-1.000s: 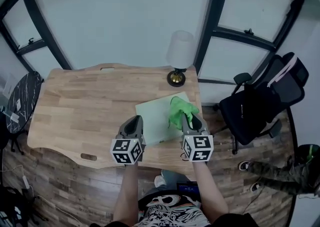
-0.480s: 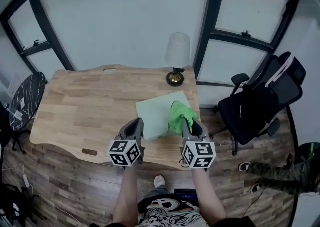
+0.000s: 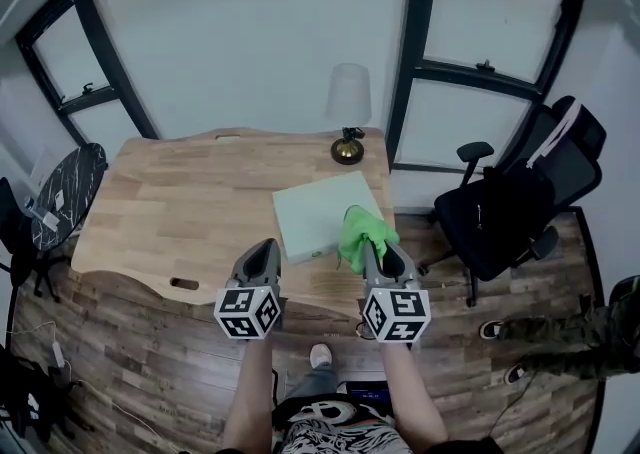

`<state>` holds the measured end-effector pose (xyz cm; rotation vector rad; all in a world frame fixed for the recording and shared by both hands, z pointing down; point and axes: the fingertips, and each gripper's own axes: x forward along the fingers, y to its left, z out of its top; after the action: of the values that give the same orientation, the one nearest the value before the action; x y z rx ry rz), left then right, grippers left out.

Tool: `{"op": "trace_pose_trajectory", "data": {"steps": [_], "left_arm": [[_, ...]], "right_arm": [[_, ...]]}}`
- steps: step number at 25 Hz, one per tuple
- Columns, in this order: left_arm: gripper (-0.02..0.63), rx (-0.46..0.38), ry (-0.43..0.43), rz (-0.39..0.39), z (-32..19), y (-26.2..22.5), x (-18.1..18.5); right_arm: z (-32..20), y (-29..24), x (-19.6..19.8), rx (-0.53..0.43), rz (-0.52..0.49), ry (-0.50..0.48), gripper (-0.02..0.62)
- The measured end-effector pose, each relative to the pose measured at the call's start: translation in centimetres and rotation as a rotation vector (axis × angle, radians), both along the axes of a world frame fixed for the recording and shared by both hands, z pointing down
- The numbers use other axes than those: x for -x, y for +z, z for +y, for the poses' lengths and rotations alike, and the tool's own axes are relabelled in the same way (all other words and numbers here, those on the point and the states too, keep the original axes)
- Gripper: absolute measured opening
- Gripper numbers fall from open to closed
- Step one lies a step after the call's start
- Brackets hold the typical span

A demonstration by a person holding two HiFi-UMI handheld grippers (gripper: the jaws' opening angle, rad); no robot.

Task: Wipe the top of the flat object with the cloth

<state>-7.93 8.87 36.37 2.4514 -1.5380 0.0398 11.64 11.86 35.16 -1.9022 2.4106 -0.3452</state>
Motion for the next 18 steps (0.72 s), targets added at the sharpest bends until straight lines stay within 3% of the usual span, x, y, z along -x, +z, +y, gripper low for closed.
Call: {"op": "trace_pose_trajectory", "data": {"steps": [4, 18], "left_arm": [[0.008, -0.026, -0.053, -0.015, 2.1, -0.1, 1.1], [0.008, -0.042, -0.056, 0.017, 4.7, -0.8, 1.9]], "right_arm": [[2.1, 0.7, 0.5, 0.006, 0.039, -0.025, 0.074], [4.4, 0.5, 1.7, 0.001, 0.085, -0.080, 0.074]]}}
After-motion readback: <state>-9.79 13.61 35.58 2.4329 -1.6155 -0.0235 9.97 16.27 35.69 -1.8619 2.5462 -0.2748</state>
